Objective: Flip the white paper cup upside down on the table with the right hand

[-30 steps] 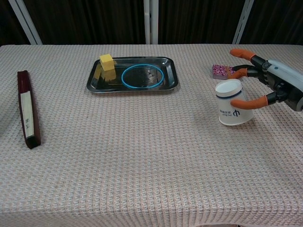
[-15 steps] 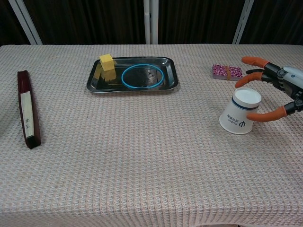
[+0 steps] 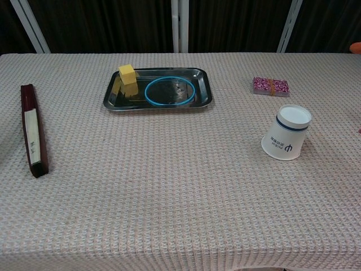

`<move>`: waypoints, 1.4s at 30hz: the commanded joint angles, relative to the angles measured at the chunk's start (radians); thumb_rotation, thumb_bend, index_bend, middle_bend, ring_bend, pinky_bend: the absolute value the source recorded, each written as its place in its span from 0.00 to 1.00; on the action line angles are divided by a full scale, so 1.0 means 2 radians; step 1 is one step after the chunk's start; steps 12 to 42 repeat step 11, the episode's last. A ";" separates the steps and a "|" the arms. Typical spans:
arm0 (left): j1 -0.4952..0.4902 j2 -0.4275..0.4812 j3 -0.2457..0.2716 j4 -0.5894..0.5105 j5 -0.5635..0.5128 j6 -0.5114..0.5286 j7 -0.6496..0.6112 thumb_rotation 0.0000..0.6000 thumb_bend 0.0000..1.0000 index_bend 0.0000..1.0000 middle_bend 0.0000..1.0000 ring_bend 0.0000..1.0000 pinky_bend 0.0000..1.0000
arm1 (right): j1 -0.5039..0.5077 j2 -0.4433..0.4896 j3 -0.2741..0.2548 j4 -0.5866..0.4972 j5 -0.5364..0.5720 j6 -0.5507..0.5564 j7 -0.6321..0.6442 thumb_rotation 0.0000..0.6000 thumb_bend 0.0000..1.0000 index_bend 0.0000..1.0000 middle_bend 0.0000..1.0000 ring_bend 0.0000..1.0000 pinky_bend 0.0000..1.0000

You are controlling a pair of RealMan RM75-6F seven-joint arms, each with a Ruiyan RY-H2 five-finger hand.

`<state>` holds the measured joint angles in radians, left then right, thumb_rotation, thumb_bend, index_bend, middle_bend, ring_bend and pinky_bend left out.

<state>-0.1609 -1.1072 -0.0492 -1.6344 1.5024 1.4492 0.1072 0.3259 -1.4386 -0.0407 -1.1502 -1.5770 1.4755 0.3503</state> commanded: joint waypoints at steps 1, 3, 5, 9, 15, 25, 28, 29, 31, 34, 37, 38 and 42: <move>0.001 0.001 0.001 0.002 0.003 0.002 -0.002 1.00 0.09 0.07 0.01 0.00 0.03 | -0.086 0.104 0.012 -0.178 0.108 0.031 -0.256 1.00 0.00 0.00 0.00 0.00 0.00; 0.001 0.001 0.000 0.000 0.004 0.004 -0.002 1.00 0.09 0.07 0.01 0.00 0.03 | -0.096 0.105 0.016 -0.181 0.113 0.041 -0.262 1.00 0.00 0.00 0.00 0.00 0.00; 0.002 0.001 0.000 0.000 0.004 0.005 0.001 1.00 0.09 0.07 0.01 0.00 0.03 | -0.101 0.102 0.021 -0.172 0.118 0.039 -0.257 1.00 0.00 0.00 0.00 0.00 0.00; 0.003 -0.001 -0.003 -0.001 -0.001 0.007 0.005 1.00 0.09 0.07 0.01 0.00 0.03 | -0.100 0.098 0.028 -0.161 0.119 0.029 -0.253 1.00 0.00 0.00 0.00 0.00 0.00; 0.003 -0.001 -0.005 -0.002 -0.005 0.007 0.006 1.00 0.09 0.07 0.01 0.00 0.03 | -0.100 0.095 0.030 -0.159 0.118 0.023 -0.255 1.00 0.00 0.00 0.00 0.00 0.00; 0.003 -0.001 -0.005 -0.002 -0.005 0.007 0.006 1.00 0.09 0.07 0.01 0.00 0.03 | -0.100 0.095 0.030 -0.159 0.118 0.023 -0.255 1.00 0.00 0.00 0.00 0.00 0.00; 0.003 -0.001 -0.005 -0.002 -0.005 0.007 0.006 1.00 0.09 0.07 0.01 0.00 0.03 | -0.100 0.095 0.030 -0.159 0.118 0.023 -0.255 1.00 0.00 0.00 0.00 0.00 0.00; 0.003 -0.001 -0.005 -0.002 -0.005 0.007 0.006 1.00 0.09 0.07 0.01 0.00 0.03 | -0.100 0.095 0.030 -0.159 0.118 0.023 -0.255 1.00 0.00 0.00 0.00 0.00 0.00; 0.003 -0.001 -0.005 -0.002 -0.005 0.007 0.006 1.00 0.09 0.07 0.01 0.00 0.03 | -0.100 0.095 0.030 -0.159 0.118 0.023 -0.255 1.00 0.00 0.00 0.00 0.00 0.00; 0.003 -0.001 -0.005 -0.002 -0.005 0.007 0.006 1.00 0.09 0.07 0.01 0.00 0.03 | -0.100 0.095 0.030 -0.159 0.118 0.023 -0.255 1.00 0.00 0.00 0.00 0.00 0.00; 0.003 -0.001 -0.005 -0.002 -0.005 0.007 0.006 1.00 0.09 0.07 0.01 0.00 0.03 | -0.100 0.095 0.030 -0.159 0.118 0.023 -0.255 1.00 0.00 0.00 0.00 0.00 0.00; 0.003 -0.001 -0.005 -0.002 -0.005 0.007 0.006 1.00 0.09 0.07 0.01 0.00 0.03 | -0.100 0.095 0.030 -0.159 0.118 0.023 -0.255 1.00 0.00 0.00 0.00 0.00 0.00; 0.003 -0.001 -0.005 -0.002 -0.005 0.007 0.006 1.00 0.09 0.07 0.01 0.00 0.03 | -0.100 0.095 0.030 -0.159 0.118 0.023 -0.255 1.00 0.00 0.00 0.00 0.00 0.00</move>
